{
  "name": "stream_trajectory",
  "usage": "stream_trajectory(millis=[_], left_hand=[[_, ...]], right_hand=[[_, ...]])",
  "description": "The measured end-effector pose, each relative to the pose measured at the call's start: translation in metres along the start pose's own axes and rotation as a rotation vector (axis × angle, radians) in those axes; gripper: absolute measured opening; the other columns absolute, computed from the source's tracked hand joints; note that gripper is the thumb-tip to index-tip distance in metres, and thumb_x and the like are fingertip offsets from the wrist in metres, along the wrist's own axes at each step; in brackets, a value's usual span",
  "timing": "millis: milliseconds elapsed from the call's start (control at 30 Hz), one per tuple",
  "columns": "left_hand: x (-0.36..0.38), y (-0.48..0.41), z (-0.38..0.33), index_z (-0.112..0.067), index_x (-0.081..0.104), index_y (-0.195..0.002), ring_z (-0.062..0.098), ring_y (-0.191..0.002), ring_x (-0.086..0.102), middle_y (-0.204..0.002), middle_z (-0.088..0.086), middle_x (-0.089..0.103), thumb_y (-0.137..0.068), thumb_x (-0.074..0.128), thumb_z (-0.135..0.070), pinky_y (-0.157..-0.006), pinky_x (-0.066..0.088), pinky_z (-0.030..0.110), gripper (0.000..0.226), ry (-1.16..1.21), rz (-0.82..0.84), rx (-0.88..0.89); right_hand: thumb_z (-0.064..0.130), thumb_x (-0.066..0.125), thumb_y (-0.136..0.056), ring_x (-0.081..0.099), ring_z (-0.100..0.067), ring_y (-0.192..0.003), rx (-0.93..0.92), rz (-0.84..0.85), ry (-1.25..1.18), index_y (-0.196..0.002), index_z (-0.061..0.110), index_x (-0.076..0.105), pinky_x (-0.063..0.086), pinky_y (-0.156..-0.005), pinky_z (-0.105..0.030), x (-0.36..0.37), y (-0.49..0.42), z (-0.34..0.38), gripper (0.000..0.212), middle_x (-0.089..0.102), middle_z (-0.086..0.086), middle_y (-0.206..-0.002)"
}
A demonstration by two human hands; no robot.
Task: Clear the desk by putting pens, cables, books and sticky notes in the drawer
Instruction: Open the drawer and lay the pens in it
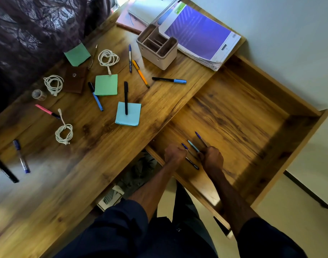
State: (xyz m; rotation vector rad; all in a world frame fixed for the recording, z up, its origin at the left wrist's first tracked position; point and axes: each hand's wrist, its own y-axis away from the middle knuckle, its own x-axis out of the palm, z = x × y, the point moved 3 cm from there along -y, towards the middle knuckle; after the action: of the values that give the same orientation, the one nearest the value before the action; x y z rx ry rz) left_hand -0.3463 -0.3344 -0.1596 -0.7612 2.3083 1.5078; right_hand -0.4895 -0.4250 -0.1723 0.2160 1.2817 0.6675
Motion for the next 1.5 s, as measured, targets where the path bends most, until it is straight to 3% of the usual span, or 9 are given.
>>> stream_trajectory(millis=[200,333,767,933,1000,1167,1300,1400,1500], left_hand=[[-0.005,-0.001,-0.001,-0.012,0.071,-0.096,0.009,-0.077,0.072,-0.089,0.001,0.073,-0.088,0.075,-0.023,-0.059,0.058,0.018,0.014,0.010,0.003,-0.003],[-0.007,-0.002,-0.002,-0.011,0.072,-0.097,0.010,-0.080,0.072,-0.090,0.001,0.073,-0.088,0.074,-0.021,-0.053,0.050,0.014,0.013,0.016,0.009,0.004],[-0.015,-0.007,0.002,-0.014,0.071,-0.094,0.008,-0.076,0.070,-0.086,-0.002,0.071,-0.087,0.075,-0.022,-0.065,0.059,0.021,0.011,-0.021,0.015,0.013],[-0.027,0.005,-0.011,-0.015,0.072,-0.095,0.010,-0.078,0.072,-0.087,-0.001,0.073,-0.089,0.074,-0.023,-0.072,0.062,0.027,0.010,-0.042,0.063,0.129],[-0.039,0.016,-0.018,-0.016,0.072,-0.097,0.010,-0.077,0.073,-0.087,-0.001,0.073,-0.090,0.072,-0.024,-0.073,0.063,0.029,0.010,-0.037,0.104,0.205],[-0.086,0.038,-0.031,-0.015,0.074,-0.099,0.010,-0.069,0.073,-0.082,-0.001,0.075,-0.090,0.070,-0.023,-0.072,0.064,0.035,0.013,-0.044,0.157,0.403],[-0.152,0.046,-0.035,-0.012,0.079,-0.090,0.014,-0.064,0.072,-0.074,0.003,0.075,-0.088,0.068,-0.022,-0.070,0.063,0.037,0.015,-0.027,0.030,0.526],[-0.202,0.041,-0.023,-0.012,0.080,-0.090,0.012,-0.074,0.070,-0.083,0.004,0.077,-0.085,0.069,-0.020,-0.071,0.056,0.025,0.014,-0.026,-0.099,0.548],[-0.245,0.028,-0.004,-0.009,0.078,-0.084,0.019,-0.074,0.072,-0.083,0.005,0.077,-0.082,0.069,-0.025,-0.071,0.060,0.034,0.019,0.043,-0.189,0.499]], right_hand=[[0.030,0.066,-0.093,0.058,-0.020,-0.068,-0.021,-0.122,-0.006,-0.083,0.020,0.073,0.045,-0.058,-0.030,-0.023,-0.013,0.004,0.016,0.066,-0.003,-0.081],[0.024,0.066,-0.093,0.058,-0.017,-0.070,0.033,-0.065,-0.005,-0.091,0.020,0.076,0.046,-0.061,-0.030,-0.023,-0.022,-0.001,0.011,0.069,-0.002,-0.082],[0.022,0.066,-0.093,0.064,-0.019,-0.077,0.000,-0.023,0.021,-0.104,0.022,0.077,0.048,-0.063,-0.029,-0.016,-0.016,-0.006,0.016,0.073,-0.001,-0.090],[0.028,0.070,-0.091,0.062,-0.021,-0.080,-0.029,-0.145,-0.008,-0.097,0.017,0.075,0.050,-0.065,-0.033,-0.032,-0.010,0.005,0.013,0.068,-0.004,-0.092],[0.030,0.072,-0.090,0.064,-0.022,-0.083,-0.060,-0.233,-0.078,-0.099,0.016,0.075,0.049,-0.065,-0.032,-0.046,-0.001,0.020,0.017,0.068,-0.004,-0.094],[0.049,0.069,-0.089,0.057,-0.013,-0.076,-0.227,-0.384,-0.202,-0.085,0.025,0.073,0.035,-0.061,-0.028,-0.068,0.018,0.075,0.024,0.064,0.006,-0.081],[0.044,0.072,-0.088,0.060,-0.014,-0.076,-0.364,-0.407,-0.283,-0.086,0.024,0.074,0.044,-0.063,-0.030,-0.074,0.032,0.144,0.020,0.066,0.006,-0.080],[0.038,0.072,-0.088,0.061,-0.017,-0.078,-0.464,-0.387,-0.273,-0.087,0.019,0.075,0.042,-0.066,-0.027,-0.067,0.040,0.195,0.018,0.069,0.000,-0.084],[0.033,0.074,-0.086,0.064,-0.022,-0.079,-0.513,-0.336,-0.280,-0.089,0.016,0.076,0.047,-0.070,-0.031,-0.056,0.041,0.241,0.017,0.070,-0.003,-0.085]])
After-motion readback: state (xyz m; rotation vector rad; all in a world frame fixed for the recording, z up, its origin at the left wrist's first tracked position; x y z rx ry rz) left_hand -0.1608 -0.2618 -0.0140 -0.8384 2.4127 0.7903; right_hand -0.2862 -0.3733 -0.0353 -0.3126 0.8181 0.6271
